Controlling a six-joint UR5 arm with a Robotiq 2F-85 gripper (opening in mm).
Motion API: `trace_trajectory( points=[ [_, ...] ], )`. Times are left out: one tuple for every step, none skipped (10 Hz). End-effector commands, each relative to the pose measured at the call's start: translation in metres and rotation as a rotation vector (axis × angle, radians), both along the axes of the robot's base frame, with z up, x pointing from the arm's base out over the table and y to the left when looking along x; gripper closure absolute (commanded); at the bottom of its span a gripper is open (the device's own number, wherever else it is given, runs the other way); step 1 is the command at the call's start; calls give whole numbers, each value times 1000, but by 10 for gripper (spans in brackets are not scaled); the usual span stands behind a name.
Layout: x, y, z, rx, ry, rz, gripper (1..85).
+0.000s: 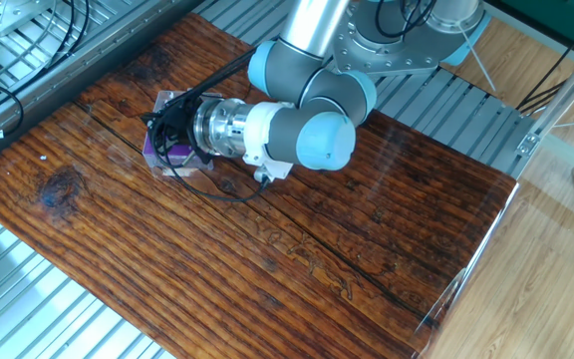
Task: Insert a small pipette tip into the holder for small pipette tips
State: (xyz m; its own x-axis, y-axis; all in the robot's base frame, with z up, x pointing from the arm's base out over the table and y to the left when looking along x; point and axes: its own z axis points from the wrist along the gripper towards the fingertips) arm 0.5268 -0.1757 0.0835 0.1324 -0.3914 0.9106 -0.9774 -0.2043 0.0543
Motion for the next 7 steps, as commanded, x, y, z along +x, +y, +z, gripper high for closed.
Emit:
trace_trajectory(
  points=[
    [4, -5, -5, 13, -3, -7, 847],
    [4, -5, -6, 14, -2, -8, 847],
    [4, -5, -6, 15, -3, -9, 847],
    [2, -4, -7, 20, -3, -14, 847],
    [2, -4, -8, 24, -2, -15, 847],
    [2, -4, -8, 24, -2, -15, 847],
    [1, -4, -10, 26, -4, -18, 847]
  ],
)
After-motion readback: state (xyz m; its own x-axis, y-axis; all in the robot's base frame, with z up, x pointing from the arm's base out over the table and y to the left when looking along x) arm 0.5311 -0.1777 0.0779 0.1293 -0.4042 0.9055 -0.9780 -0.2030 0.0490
